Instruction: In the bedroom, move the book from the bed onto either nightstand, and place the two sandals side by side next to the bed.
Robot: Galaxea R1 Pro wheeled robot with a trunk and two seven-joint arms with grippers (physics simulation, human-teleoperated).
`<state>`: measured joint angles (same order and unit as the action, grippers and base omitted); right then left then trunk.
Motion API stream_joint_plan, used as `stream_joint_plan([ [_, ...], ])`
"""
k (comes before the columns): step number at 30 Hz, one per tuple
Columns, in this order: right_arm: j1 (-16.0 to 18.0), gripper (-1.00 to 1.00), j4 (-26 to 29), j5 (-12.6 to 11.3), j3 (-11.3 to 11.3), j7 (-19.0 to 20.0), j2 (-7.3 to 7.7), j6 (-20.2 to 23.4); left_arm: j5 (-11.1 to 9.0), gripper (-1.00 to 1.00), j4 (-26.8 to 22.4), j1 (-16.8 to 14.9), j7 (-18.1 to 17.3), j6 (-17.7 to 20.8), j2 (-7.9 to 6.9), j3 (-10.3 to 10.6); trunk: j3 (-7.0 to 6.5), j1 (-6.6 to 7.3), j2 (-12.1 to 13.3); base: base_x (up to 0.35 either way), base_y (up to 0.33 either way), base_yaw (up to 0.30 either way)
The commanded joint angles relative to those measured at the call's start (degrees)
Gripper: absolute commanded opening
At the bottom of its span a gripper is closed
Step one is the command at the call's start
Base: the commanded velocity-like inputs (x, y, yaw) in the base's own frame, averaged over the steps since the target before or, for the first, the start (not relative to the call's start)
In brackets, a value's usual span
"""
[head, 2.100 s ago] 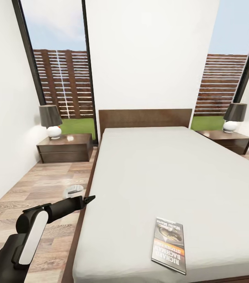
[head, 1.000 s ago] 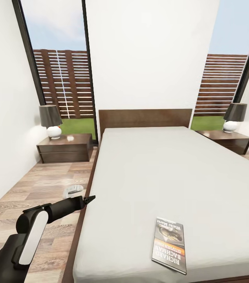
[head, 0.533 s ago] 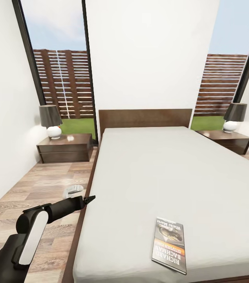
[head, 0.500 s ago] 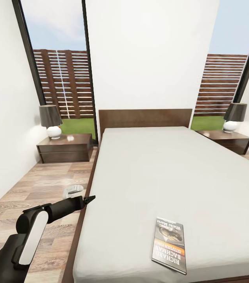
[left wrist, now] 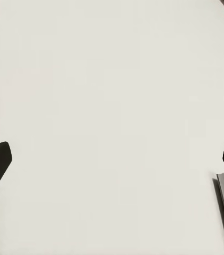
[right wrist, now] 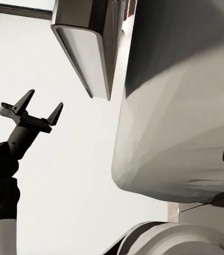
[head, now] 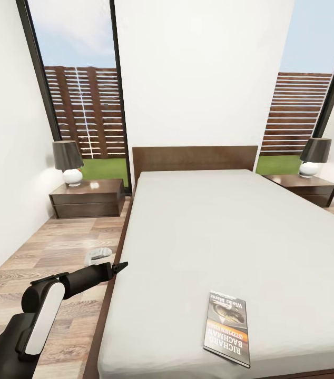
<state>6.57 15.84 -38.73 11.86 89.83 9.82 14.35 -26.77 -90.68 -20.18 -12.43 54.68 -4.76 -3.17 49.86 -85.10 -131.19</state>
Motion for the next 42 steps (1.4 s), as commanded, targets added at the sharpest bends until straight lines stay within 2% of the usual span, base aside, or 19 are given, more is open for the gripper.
stream_joint_plan([
  [1, 0.02, 1.00, 0.07, -0.24, -0.09, 0.17, 0.02, 0.60, 0.40, 1.00, -0.02, -0.06, -0.52, 0.25, 0.01, -0.09, 0.06, 0.01, -0.02, 0.000, 0.000, 0.000],
  [16, 0.14, 1.00, 0.80, -0.64, 0.02, 0.17, -0.21, 0.84, 0.40, 1.00, -0.02, -0.05, -0.52, 0.25, 0.01, -0.09, 0.06, 0.01, -0.02, 0.000, 0.000, 0.000],
  [19, 0.17, 1.00, 0.96, -2.33, 0.49, 0.17, -0.40, 1.22, 0.40, 1.00, -0.02, -0.04, -0.50, 0.25, 0.01, -0.09, 0.06, 0.01, -0.02, 0.000, 0.000, 0.000],
  [23, 0.19, 1.00, 0.98, -6.02, 0.78, 0.17, -0.93, 3.13, 0.40, 1.00, -0.02, -0.05, -0.50, 0.25, 0.01, -0.09, 0.06, 0.01, -0.02, 0.000, 0.000, 0.000],
  [28, 0.19, 1.00, 1.05, -8.10, 0.84, 0.17, -1.23, 5.97, 0.40, 1.00, -0.02, -0.04, -0.49, 0.25, 0.01, -0.09, 0.06, 0.01, -0.02, 0.000, 0.000, 0.000],
  [42, 0.20, 1.00, 1.23, -9.70, 0.89, 0.17, -1.54, 7.92, 0.40, 1.00, -0.02, -0.04, -0.49, 0.25, 0.01, -0.09, 0.06, 0.01, -0.02, 0.000, 0.000, 0.000],
])
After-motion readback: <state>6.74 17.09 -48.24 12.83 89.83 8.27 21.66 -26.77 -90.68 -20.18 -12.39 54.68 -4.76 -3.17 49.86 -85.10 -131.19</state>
